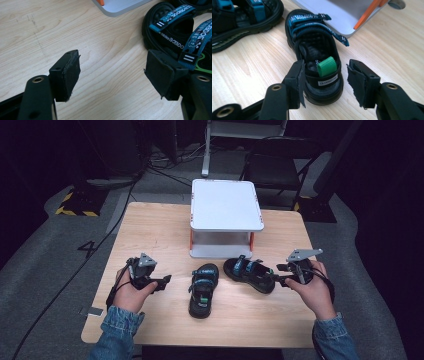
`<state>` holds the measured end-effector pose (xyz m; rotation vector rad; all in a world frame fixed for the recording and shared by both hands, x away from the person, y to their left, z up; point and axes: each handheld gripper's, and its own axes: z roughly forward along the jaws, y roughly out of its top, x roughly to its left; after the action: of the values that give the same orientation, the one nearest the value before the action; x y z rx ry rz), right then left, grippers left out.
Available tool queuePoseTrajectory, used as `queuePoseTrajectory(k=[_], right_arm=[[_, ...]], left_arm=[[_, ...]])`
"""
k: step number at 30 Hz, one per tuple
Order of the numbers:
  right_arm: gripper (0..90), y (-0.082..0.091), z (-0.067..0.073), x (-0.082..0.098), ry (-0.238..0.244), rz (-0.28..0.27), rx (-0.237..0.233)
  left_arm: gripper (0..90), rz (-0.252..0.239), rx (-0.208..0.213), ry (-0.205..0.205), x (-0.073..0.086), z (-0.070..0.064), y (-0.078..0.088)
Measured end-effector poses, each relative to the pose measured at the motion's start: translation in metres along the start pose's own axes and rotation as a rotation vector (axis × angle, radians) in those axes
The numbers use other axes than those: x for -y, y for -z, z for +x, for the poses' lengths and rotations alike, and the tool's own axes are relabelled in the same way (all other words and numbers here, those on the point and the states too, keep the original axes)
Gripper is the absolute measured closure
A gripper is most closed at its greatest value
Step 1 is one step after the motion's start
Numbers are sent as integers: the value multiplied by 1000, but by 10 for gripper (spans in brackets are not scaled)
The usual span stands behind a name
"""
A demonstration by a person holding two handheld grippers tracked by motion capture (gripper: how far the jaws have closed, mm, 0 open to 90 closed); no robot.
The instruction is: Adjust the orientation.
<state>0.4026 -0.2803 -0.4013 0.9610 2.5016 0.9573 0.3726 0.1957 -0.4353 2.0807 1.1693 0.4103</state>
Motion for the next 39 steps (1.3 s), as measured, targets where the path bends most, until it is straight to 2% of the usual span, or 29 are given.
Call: queuePoseTrajectory(k=[2,3,4,5,6,8,11,13,16,17,18,19,20,21,24,25,28,30,35,36,37,38,39], right_arm=[[650,-12,3,1,26,3,-6],[650,-12,3,1,26,3,-6],[768,-13,5,0,31,8,-9],[768,-13,5,0,31,8,-9],[871,-11,5,-1,31,2,-9],[886,-4,6,-2,26,-10,-12],[890,-4,8,-3,26,-6,-20],[892,-4,12,-6,43,-10,-20],[895,1,25,-13,69,-35,-81],[895,1,25,-13,69,-35,-81],[895,2,34,-16,90,-39,-124],[895,2,34,-16,90,-39,-124],[895,2,40,-18,100,-36,-144],[895,0,50,-21,129,-26,-179],[895,-4,66,-23,162,-12,-233],[895,-4,66,-23,162,-12,-233],[895,-8,80,-24,184,16,-275],[895,-12,88,-21,193,46,-324],[891,-17,92,-17,180,75,-341],[864,-14,91,-17,160,62,-323],[864,-14,91,-17,160,62,-323],[775,-11,89,-17,147,57,-300],[775,-11,89,-17,147,57,-300]], left_arm=[[285,9,5,-8,-1,-1,-3],[285,9,5,-8,-1,-1,-3],[285,9,4,-12,-1,-1,-3],[285,6,5,-12,-1,-2,-4],[284,8,7,-6,-1,-2,-3],[284,6,-1,-3,0,0,-3],[284,9,2,1,1,1,-1],[284,3,3,3,1,0,-1],[284,0,3,2,0,0,-1],[284,0,3,2,0,0,-1],[284,1,0,-2,0,0,-2],[284,1,0,-2,0,0,-2],[284,3,5,0,-1,0,-2],[284,3,9,-3,-2,-1,-3],[284,2,13,-8,-3,-2,-5],[284,2,13,-8,-3,-2,-5],[284,1,21,-14,-6,-2,-7],[284,0,29,-18,-8,-4,-9],[284,-2,37,-29,-12,-6,-12],[284,-4,41,-28,-12,-7,-14],[284,-4,41,-28,-12,-7,-14],[283,0,43,-23,-13,-7,-14],[284,0,43,-23,-13,-7,-14]])
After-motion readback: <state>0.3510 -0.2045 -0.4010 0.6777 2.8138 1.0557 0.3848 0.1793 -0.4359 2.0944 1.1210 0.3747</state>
